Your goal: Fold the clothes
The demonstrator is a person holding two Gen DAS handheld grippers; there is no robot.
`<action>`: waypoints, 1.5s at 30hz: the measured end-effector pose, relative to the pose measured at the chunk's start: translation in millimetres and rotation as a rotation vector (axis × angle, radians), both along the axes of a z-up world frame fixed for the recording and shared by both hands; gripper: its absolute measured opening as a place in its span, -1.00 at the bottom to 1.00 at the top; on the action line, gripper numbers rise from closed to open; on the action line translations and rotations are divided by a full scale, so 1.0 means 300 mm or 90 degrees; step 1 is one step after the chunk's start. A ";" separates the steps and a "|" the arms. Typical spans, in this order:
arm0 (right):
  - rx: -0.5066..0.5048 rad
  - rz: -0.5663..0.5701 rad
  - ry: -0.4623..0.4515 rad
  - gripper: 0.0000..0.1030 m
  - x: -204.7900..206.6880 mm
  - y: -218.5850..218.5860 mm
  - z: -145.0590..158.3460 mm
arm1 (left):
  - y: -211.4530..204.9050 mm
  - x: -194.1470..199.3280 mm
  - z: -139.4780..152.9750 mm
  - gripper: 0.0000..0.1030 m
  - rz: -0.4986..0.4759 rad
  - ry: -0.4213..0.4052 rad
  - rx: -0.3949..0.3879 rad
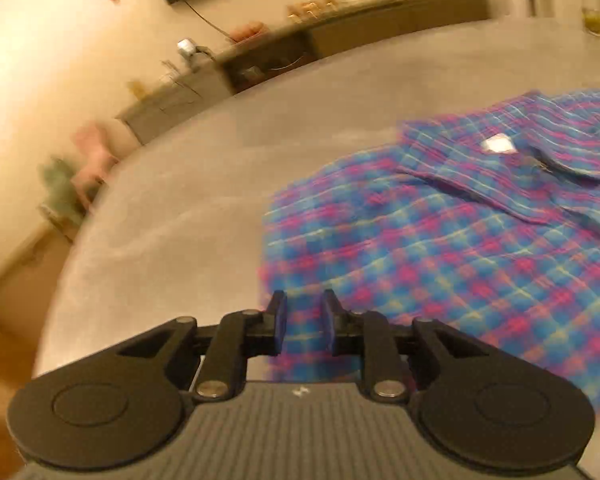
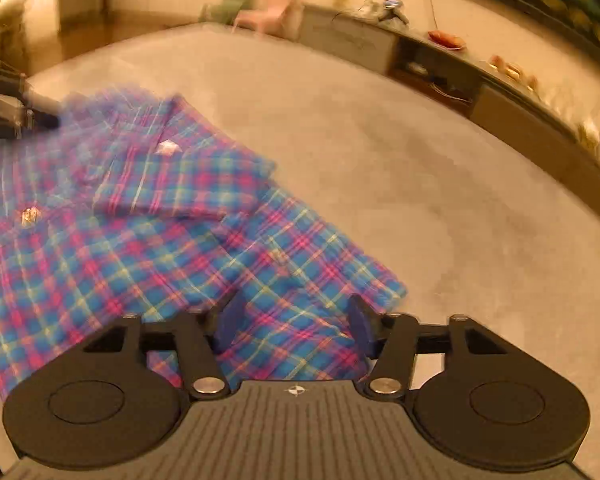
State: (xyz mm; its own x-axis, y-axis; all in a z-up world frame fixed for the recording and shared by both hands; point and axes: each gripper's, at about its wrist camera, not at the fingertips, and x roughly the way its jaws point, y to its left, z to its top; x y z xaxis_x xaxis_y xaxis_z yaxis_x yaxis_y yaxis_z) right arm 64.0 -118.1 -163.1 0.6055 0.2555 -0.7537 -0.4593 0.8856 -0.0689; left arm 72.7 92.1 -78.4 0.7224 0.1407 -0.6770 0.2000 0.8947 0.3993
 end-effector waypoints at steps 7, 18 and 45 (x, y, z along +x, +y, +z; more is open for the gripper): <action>0.083 -0.049 -0.033 0.11 -0.124 -0.112 0.050 | -0.018 -0.008 0.091 -0.58 -0.071 -0.038 -0.095; 0.024 -0.136 -0.044 -0.29 -0.128 -0.165 0.057 | -0.016 -0.019 0.040 -0.59 -0.040 -0.054 -0.082; -0.050 -0.113 -0.114 -0.13 0.319 -0.110 -0.001 | -0.474 0.367 -0.055 -0.04 -0.145 0.017 -0.134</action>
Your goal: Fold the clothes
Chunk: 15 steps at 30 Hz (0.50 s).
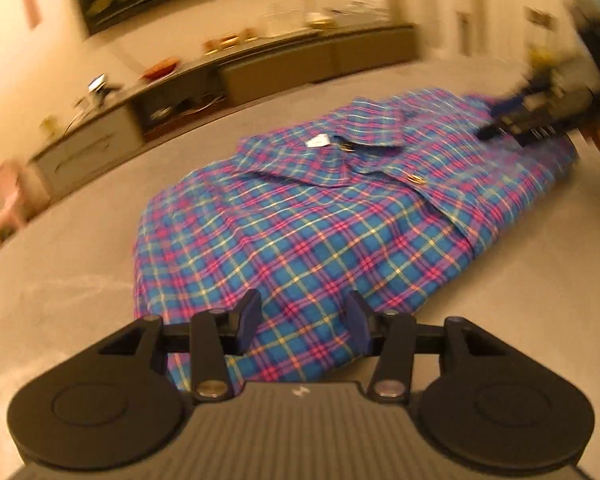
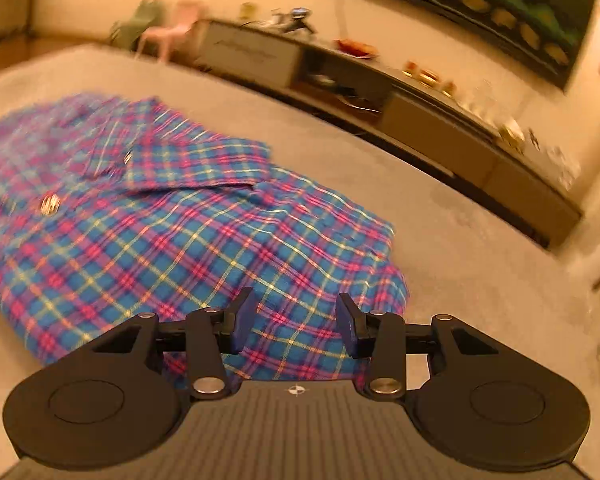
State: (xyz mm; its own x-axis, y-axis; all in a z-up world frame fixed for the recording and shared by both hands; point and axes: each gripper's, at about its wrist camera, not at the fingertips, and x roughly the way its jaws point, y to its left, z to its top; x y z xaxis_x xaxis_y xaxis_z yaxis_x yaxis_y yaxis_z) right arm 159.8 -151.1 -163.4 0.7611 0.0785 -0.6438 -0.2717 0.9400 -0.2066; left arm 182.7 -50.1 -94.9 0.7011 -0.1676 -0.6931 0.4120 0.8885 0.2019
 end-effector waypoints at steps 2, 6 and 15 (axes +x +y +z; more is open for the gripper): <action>0.033 -0.017 0.000 -0.11 -0.007 -0.037 -0.007 | 0.010 -0.012 0.008 0.04 0.022 -0.009 -0.009; 0.062 -0.065 0.012 0.03 -0.067 -0.086 0.055 | 0.021 -0.008 0.026 0.05 0.054 0.012 -0.031; 0.111 -0.030 0.087 0.31 -0.113 0.022 0.020 | 0.024 -0.027 0.048 0.05 0.106 0.021 -0.032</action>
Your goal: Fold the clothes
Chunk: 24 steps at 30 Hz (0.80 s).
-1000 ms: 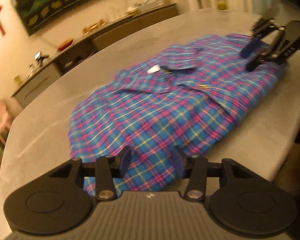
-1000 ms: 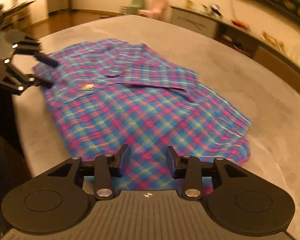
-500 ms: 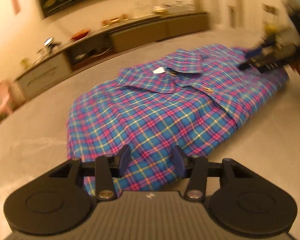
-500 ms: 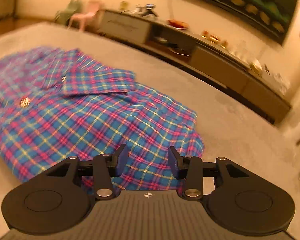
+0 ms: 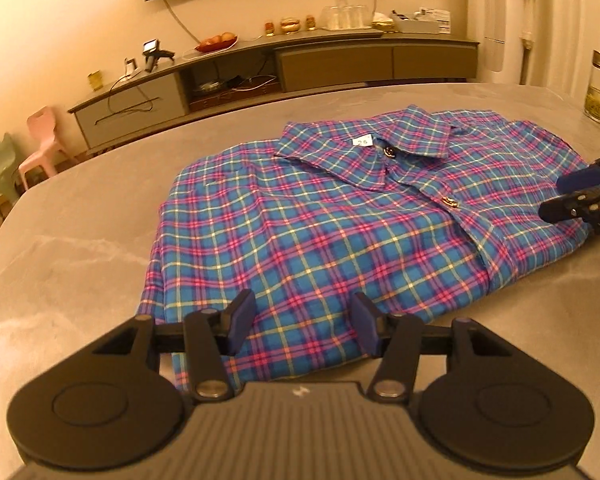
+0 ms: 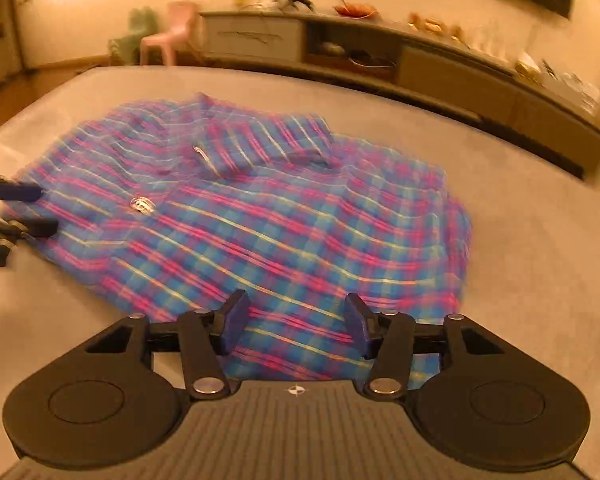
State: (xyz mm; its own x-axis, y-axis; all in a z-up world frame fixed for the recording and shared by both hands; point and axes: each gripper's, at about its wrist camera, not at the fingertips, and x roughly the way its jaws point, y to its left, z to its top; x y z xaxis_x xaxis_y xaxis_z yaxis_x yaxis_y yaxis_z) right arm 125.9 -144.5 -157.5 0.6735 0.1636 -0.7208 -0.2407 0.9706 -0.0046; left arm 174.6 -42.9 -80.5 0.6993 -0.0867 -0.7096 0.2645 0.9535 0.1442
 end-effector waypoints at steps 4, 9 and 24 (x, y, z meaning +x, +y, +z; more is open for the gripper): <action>0.028 -0.060 -0.003 0.33 -0.004 -0.024 0.041 | -0.001 -0.004 0.016 0.02 0.016 0.005 -0.005; 0.077 -0.057 -0.027 0.79 -0.141 0.014 0.122 | -0.015 -0.039 0.062 0.22 0.029 -0.002 -0.022; 0.045 -0.136 -0.026 0.98 -0.334 0.104 0.095 | -0.062 -0.227 0.201 1.00 0.028 -0.042 -0.103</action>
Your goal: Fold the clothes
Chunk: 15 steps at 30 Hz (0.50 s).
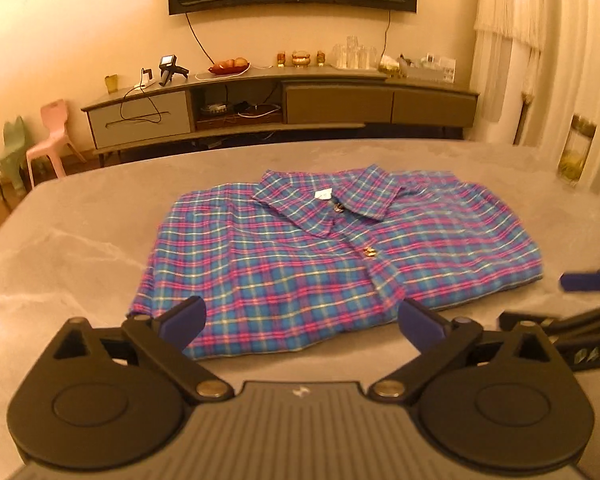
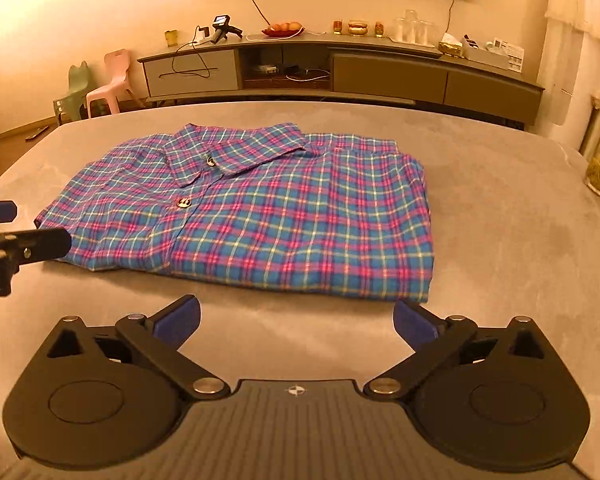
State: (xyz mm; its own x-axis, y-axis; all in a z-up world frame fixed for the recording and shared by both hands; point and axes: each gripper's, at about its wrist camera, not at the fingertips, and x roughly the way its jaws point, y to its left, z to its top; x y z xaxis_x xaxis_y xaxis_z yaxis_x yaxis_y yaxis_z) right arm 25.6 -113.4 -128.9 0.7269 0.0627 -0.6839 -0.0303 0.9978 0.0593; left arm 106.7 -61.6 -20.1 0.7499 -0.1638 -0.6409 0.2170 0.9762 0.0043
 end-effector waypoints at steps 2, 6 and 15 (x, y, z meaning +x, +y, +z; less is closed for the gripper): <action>-0.003 -0.002 0.000 0.98 -0.010 0.006 -0.006 | -0.001 -0.010 0.002 1.00 0.009 0.007 -0.020; -0.008 -0.006 0.005 0.98 -0.018 0.020 -0.019 | -0.014 -0.024 0.000 1.00 0.027 0.012 -0.024; -0.001 -0.010 0.001 0.98 -0.021 0.022 -0.013 | -0.039 -0.037 -0.008 1.00 0.048 0.007 0.001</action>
State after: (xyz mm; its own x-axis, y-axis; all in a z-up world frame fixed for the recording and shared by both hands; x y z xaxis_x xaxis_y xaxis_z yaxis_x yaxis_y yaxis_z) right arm 19.1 -106.9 -132.9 0.7273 0.0498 -0.6846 -0.0140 0.9982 0.0577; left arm 95.5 -73.4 -22.6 0.7526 -0.1063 -0.6498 0.1433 0.9897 0.0041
